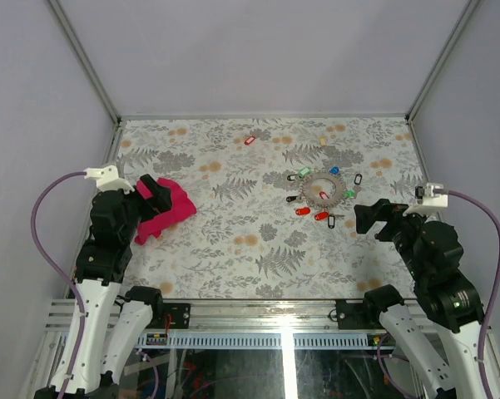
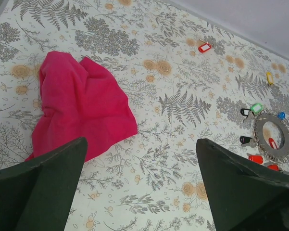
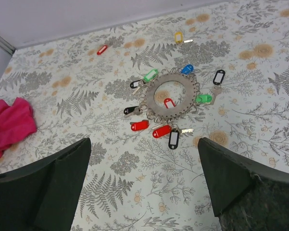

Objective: Put the keys on the keyring

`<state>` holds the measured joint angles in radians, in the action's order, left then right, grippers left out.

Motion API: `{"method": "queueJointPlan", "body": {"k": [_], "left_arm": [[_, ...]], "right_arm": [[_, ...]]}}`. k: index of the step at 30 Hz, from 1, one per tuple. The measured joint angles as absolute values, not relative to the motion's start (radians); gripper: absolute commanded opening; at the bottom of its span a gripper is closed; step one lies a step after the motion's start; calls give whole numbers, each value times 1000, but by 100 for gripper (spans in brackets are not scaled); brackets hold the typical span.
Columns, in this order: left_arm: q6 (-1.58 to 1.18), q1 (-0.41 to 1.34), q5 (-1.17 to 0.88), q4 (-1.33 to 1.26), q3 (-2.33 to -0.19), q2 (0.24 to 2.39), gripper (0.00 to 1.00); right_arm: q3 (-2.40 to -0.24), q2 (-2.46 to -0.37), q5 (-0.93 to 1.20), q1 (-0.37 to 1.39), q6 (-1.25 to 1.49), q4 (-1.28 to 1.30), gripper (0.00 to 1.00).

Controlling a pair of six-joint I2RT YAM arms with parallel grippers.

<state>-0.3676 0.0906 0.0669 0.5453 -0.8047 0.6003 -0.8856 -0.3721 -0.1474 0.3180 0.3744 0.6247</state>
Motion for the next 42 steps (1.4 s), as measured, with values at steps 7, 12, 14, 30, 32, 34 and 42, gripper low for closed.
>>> {"method": "queueJointPlan", "body": {"k": [7,12,14,30,32,34,42], "left_arm": [[-369,91,70,546,-804,632,100],[-369,91,75,546,-800,655,100],[-369,91,73,546,-800,668,100],[-367,91,-6,546,-798,803,100],[-365,91,-21,546,-798,811,100],[-364,91,-32,545,-797,816,100],[-358,91,-62,545,-794,838,100]], "right_arm": [[-872,-431,-138,318,355,622,99],[-888,-524,-139,318,349,636,100],[-912,-587,-138,318,349,652,100],[-998,-1256,4,318,300,542,99],[-1018,-1342,18,318,286,508,99],[-1045,-1417,31,318,278,478,99],[-1213,-1713,100,318,270,361,99]]}}
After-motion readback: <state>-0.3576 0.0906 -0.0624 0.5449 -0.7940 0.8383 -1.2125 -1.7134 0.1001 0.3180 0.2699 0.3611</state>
